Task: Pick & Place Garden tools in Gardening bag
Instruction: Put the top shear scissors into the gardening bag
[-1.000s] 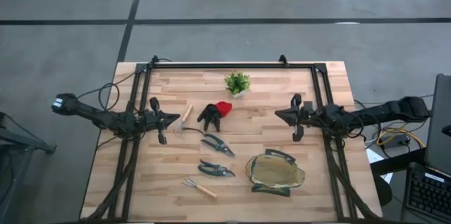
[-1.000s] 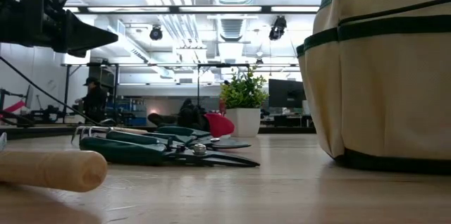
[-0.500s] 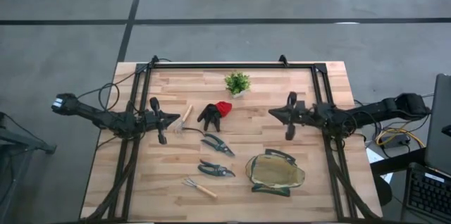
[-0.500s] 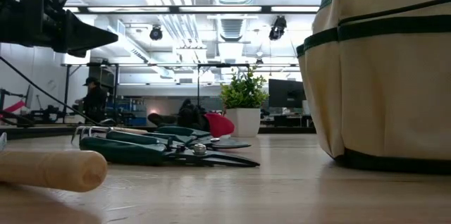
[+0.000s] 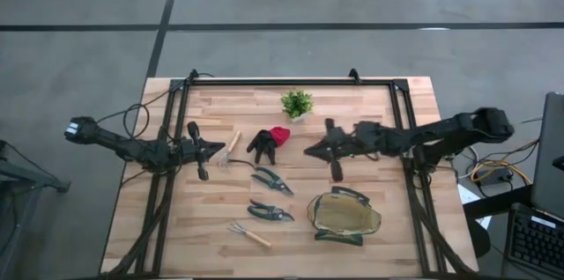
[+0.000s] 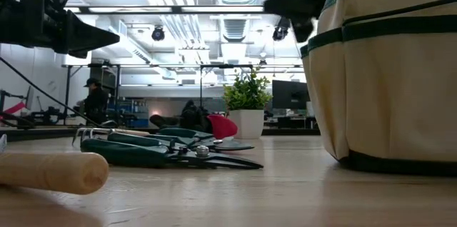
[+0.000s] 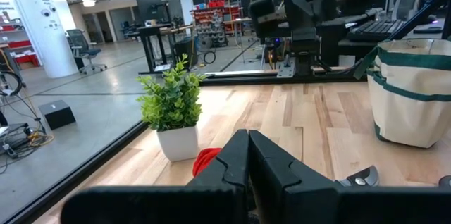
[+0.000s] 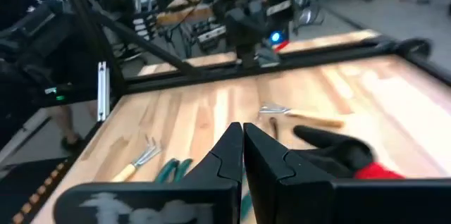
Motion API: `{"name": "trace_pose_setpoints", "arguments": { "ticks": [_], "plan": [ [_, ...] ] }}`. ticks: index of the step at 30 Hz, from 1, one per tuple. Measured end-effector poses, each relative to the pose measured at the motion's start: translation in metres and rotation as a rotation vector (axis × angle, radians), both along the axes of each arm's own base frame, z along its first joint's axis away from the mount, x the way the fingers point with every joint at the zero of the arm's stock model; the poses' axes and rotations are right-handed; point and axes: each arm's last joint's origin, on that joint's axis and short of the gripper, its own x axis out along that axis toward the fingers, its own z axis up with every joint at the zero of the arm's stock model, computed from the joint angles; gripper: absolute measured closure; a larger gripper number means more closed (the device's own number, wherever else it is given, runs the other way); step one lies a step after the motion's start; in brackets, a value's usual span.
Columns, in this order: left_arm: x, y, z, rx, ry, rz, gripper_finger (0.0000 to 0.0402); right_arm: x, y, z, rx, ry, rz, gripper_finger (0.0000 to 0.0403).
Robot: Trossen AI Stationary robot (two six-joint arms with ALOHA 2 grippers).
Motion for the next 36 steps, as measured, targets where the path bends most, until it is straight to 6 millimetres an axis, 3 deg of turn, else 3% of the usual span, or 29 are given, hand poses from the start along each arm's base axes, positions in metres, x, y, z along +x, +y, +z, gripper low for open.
{"name": "trace_pose_setpoints", "arguments": {
  "ticks": [10,20,26,36],
  "plan": [
    [0.0,0.0,0.0,0.002,0.005,0.0,0.039,0.079,0.024,-0.02,0.047,0.172,0.032,0.0387],
    [0.0,0.0,-0.001,0.002,0.006,0.0,0.039,0.151,0.038,-0.037,-0.04,0.509,-0.017,0.0279],
    [0.0,0.0,-0.001,0.002,0.006,0.0,0.039,0.177,0.04,-0.054,-0.096,0.671,-0.013,0.0246],
    [0.0,0.0,-0.001,0.003,0.009,0.0,0.039,0.195,0.049,-0.079,-0.114,0.709,0.004,0.0252]
  ]
}}
